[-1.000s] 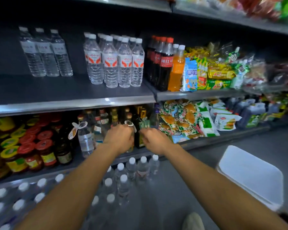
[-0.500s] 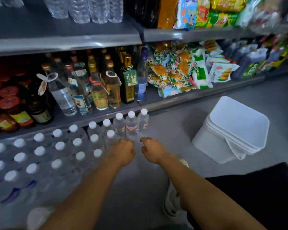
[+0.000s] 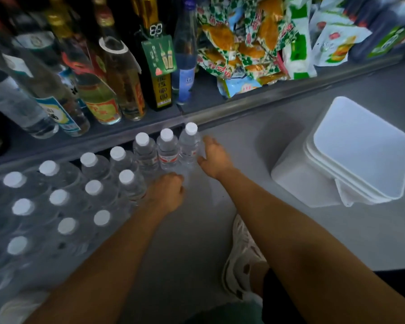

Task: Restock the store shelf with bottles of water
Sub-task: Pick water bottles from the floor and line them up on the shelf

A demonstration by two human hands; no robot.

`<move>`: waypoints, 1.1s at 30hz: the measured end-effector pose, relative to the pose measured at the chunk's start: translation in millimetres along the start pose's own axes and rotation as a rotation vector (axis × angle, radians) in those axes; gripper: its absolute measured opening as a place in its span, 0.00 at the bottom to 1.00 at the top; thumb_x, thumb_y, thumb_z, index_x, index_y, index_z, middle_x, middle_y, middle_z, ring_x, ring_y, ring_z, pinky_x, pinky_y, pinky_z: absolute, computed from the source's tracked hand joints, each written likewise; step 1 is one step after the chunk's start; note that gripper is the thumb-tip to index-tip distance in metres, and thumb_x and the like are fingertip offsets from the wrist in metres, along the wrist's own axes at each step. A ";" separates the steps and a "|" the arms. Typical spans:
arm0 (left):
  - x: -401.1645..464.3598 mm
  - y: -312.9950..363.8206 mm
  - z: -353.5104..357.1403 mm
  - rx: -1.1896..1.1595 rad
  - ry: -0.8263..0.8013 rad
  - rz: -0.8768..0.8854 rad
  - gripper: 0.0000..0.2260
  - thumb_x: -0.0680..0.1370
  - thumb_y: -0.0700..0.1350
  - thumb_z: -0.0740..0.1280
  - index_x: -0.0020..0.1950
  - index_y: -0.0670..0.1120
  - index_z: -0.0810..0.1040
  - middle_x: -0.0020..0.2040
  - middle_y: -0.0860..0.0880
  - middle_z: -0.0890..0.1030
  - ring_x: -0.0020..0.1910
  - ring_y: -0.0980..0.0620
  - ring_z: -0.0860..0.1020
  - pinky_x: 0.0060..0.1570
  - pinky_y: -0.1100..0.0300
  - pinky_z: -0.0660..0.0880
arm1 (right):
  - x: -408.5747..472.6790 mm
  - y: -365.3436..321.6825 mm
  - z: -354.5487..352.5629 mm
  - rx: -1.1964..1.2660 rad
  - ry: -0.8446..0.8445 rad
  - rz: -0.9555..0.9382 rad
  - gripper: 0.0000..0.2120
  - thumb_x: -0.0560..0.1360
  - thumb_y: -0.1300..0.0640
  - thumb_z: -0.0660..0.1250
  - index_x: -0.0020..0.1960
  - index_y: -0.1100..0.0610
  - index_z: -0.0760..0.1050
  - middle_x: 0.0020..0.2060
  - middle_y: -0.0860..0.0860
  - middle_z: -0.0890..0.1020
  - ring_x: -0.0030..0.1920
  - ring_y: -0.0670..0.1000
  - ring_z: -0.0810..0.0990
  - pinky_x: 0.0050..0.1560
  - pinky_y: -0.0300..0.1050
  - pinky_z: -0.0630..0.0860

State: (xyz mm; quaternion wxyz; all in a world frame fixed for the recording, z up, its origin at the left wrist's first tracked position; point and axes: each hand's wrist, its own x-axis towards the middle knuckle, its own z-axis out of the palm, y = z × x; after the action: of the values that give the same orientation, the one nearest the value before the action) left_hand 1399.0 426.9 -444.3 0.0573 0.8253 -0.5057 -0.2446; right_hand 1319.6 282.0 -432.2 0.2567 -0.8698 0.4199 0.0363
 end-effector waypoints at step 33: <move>-72.4 28.0 -167.1 0.113 0.433 0.130 0.12 0.77 0.45 0.60 0.57 0.44 0.78 0.55 0.42 0.78 0.54 0.40 0.77 0.48 0.49 0.76 | -95.6 -111.2 -174.0 0.044 0.389 -0.096 0.18 0.62 0.44 0.74 0.30 0.57 0.71 0.27 0.50 0.76 0.33 0.53 0.78 0.26 0.42 0.66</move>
State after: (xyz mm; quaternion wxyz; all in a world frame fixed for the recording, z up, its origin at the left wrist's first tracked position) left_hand 1426.9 450.3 -263.7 0.1340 0.8260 -0.5467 -0.0291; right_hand 1314.8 324.3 -208.7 0.1913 -0.8736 0.4203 -0.1537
